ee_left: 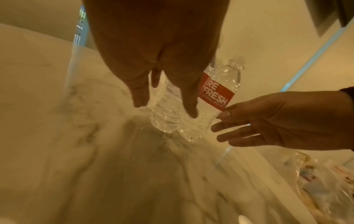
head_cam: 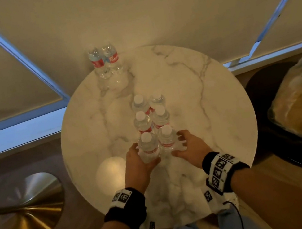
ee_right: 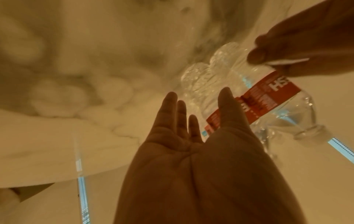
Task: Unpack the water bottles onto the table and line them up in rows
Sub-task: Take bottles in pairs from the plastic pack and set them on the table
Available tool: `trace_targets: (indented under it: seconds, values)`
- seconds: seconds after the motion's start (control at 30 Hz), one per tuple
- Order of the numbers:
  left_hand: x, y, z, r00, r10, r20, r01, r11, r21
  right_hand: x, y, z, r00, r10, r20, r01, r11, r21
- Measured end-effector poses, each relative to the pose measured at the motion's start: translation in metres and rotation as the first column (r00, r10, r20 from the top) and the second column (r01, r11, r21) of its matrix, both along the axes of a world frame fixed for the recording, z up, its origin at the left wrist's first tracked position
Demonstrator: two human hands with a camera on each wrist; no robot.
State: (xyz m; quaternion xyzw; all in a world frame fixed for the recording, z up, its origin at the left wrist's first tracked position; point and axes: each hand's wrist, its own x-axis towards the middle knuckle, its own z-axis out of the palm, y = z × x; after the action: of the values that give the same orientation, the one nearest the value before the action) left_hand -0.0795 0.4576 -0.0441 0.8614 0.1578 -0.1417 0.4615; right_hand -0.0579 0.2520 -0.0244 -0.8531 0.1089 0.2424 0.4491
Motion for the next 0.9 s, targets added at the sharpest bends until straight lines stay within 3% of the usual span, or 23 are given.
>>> trace_targets:
  seconds: [0.1,0.23,0.4,0.57,0.8,0.9]
  values:
    - [-0.019,-0.005,0.007,0.986,-0.088,-0.142,0.123,0.959,0.257,-0.011,-0.035,0.007,1.0,-0.016,0.018,0.017,0.999,-0.03]
    - [-0.04,-0.04,0.021,0.936,-0.303,-0.178,0.347,0.88,0.325,-0.022,-0.105,0.014,0.983,-0.154,0.102,0.161,0.985,-0.063]
    - [-0.034,-0.133,0.019,0.859,-0.487,-0.159,0.513,0.819,0.259,-0.034,-0.229,0.006,0.951,-0.301,0.062,0.307,0.94,-0.146]
    - [0.005,-0.265,0.022,0.776,-0.624,-0.086,0.63,0.765,0.136,-0.029,-0.37,-0.005,0.847,-0.531,0.028,0.528,0.835,-0.154]
    - [0.068,-0.463,0.016,0.676,-0.737,0.028,0.736,0.671,-0.089,0.048,-0.523,-0.045,0.615,-0.789,-0.01,0.785,0.613,-0.096]
    - [0.097,-0.541,-0.012,0.66,-0.751,-0.021,0.744,0.658,-0.115,0.093,-0.571,-0.056,0.652,-0.755,-0.076,0.732,0.652,-0.198]
